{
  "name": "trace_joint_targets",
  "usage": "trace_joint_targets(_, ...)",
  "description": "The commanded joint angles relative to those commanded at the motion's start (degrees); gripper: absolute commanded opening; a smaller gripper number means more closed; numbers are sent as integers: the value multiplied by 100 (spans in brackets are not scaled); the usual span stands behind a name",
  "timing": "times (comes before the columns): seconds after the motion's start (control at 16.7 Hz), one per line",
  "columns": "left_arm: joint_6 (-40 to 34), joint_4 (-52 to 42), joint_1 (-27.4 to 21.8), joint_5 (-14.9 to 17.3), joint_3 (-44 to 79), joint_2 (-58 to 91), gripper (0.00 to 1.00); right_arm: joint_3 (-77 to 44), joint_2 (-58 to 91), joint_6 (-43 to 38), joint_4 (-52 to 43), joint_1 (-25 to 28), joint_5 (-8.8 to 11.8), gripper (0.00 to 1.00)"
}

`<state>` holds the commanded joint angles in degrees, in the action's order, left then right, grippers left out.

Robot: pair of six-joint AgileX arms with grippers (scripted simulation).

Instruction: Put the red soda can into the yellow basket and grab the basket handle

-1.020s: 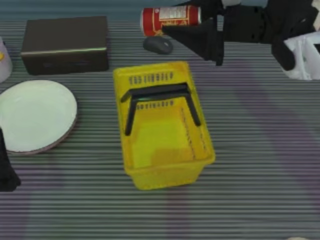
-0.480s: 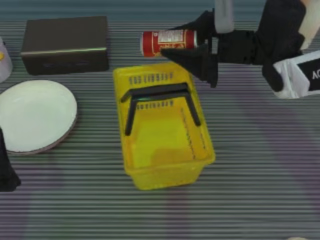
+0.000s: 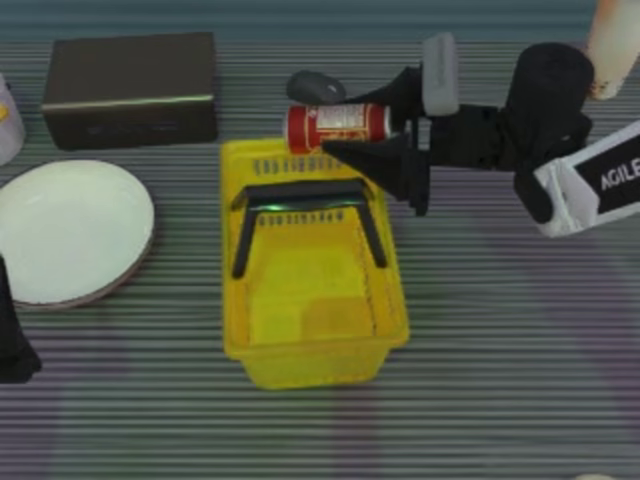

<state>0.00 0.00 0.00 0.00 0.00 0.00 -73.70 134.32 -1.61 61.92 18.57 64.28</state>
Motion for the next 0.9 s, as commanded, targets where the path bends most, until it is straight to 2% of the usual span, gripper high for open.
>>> trace_joint_targets(0.78, 0, 0, 0, 0, 0, 0, 100, 0, 0, 0, 0, 0, 0, 98)
trace_joint_targets(0.9, 0, 0, 0, 0, 0, 0, 100, 0, 0, 0, 0, 0, 0, 100)
